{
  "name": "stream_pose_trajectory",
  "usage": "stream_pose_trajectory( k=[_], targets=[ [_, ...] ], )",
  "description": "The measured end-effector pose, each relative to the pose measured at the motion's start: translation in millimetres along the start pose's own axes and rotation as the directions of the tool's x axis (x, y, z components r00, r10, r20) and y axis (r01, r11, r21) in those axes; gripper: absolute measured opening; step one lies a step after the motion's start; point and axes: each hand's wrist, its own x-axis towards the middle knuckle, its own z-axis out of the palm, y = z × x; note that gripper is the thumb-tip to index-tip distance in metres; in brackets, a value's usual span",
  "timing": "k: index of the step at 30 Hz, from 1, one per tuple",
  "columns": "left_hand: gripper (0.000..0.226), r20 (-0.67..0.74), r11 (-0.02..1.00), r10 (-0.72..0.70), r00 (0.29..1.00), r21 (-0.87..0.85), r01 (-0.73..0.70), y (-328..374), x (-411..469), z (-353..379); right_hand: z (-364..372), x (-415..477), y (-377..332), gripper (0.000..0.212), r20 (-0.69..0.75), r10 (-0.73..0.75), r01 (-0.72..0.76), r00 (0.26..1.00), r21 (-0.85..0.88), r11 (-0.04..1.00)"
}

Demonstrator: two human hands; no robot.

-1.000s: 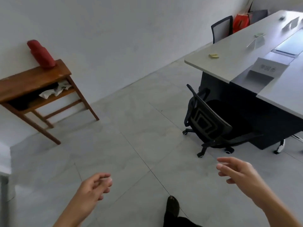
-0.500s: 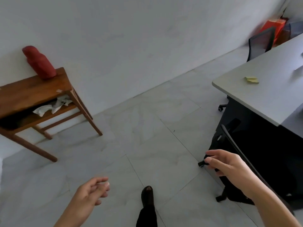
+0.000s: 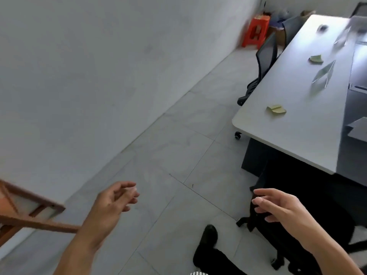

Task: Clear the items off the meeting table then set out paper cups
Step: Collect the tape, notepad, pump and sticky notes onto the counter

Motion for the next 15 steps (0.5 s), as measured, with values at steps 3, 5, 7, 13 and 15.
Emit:
stream_pose_trajectory(
  k=[3, 5, 7, 13, 15],
  targets=[
    [0.009, 0.087, 0.998, -0.049, 0.995, 0.034, 0.046, 10.6, 67.6, 23.3, -3.8, 60.6, -2.7, 0.02, -0.027, 0.079, -0.079, 0.997, -0.007, 0.997],
    [0.015, 0.153, 0.992, -0.11, 0.982, 0.08, 0.099, 20.1, 108.0, 35.8, -9.4, 106.4, -13.1, 0.018, -0.045, 0.1, -0.101, 0.994, -0.005, 0.995],
    [0.033, 0.216, 0.981, -0.15, 0.965, 0.152, 0.118, 40.2, 146.9, 38.6, -16.5, 153.8, -30.5, 0.018, -0.056, 0.107, -0.107, 0.993, -0.004, 0.994],
    [0.018, 0.133, 0.99, -0.075, 0.988, 0.125, 0.058, 113.3, 273.1, 29.1, -27.7, 293.8, -117.2, 0.02, -0.052, 0.012, -0.013, 0.999, -0.009, 1.0],
    [0.012, 0.069, 0.997, -0.05, 0.996, 0.065, 0.046, 126.5, 312.4, 31.9, -30.3, 331.4, -140.2, 0.019, -0.032, -0.001, 0.002, 0.999, 0.009, 1.0]
  ],
)
